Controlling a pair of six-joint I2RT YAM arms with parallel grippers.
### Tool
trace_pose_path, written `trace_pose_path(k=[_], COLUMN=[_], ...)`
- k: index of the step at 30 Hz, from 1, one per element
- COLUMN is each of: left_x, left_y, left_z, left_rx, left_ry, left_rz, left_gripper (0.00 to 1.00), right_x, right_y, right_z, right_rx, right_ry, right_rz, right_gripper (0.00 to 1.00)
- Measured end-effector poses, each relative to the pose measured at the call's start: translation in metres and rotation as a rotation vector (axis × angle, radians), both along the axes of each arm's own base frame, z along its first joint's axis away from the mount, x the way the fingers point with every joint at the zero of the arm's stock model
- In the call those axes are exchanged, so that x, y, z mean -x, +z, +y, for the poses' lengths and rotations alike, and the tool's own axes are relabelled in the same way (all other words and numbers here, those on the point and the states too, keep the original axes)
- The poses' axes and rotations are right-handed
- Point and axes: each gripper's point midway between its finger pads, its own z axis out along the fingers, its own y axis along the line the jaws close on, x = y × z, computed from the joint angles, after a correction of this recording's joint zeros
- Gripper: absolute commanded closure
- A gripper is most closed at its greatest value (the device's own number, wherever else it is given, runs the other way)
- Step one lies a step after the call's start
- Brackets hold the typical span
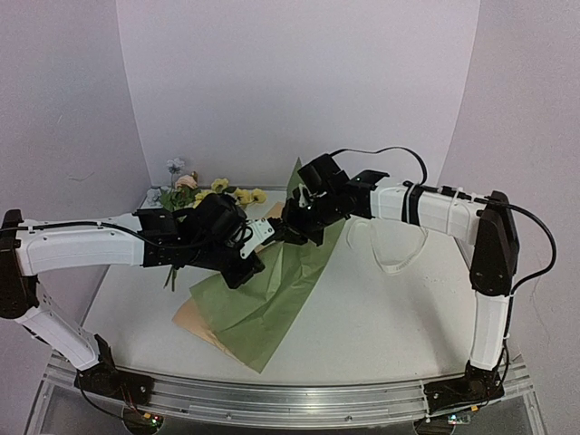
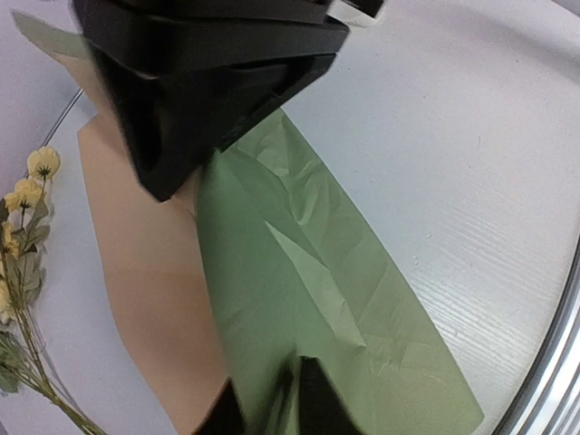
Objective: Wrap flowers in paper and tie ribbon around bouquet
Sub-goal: Pass from the left arm to the right, then unfold the folded wrapping paper at the center of the board.
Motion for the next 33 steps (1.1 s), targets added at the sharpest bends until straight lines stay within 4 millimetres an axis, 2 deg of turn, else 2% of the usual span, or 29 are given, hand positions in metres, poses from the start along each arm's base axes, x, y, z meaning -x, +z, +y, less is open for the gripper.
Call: trace_pose_path(k=[3,7,11,14,16,18,21,23,27,30,33], left_x=[0.000,0.004,0.004,-0.017,-0.036,-0.056,-0.081,-0.093,-0.084,-0.075,-0.074], left_y=[0.002,0.019,0.063,0.094,0.102,0.101,0.072,0.036,-0.057,-0.097,-0.114], left_z=[-0.002,-0.005,0.004,0.029,0.049,0.068,0.079,0.072,0.057,0.050,0.046], left_rx=[0.027,0.133,0.343,0.514,0.596,0.660,0.698,0.698,0.632,0.615,0.630], left_ry=[0.020,0.052,0.116,0.225,0.321,0.418,0.524,0.566,0.647,0.691,0.730], left_rz=[0.016,0.059,0.110,0.143,0.171,0.220,0.351,0.476,0.766,0.902,0.969], left_gripper=[0.39,0.27,0.25,0.24,0.25,0.27,0.29,0.29,0.30,0.31,0.31], right_x=[0.001,0.000,0.007,0.017,0.024,0.032,0.041,0.048,0.057,0.060,0.062], right_y=[-0.004,-0.004,0.001,0.008,0.014,0.019,0.024,0.023,0.018,0.012,0.007], right_z=[-0.004,-0.009,-0.017,-0.025,-0.030,-0.035,-0.043,-0.051,-0.061,-0.065,-0.070], right_rx=[0.027,0.056,0.078,0.079,0.073,0.066,0.058,0.058,0.057,0.060,0.066], right_ry=[0.002,0.020,0.079,0.134,0.168,0.196,0.223,0.233,0.247,0.256,0.259], right_rz=[-0.006,-0.042,-0.098,-0.142,-0.163,-0.186,-0.214,-0.223,-0.228,-0.230,-0.226], right_gripper=[1.00,1.00,1.00,1.00,1.00,1.00,1.00,1.00,1.00,1.00,1.00])
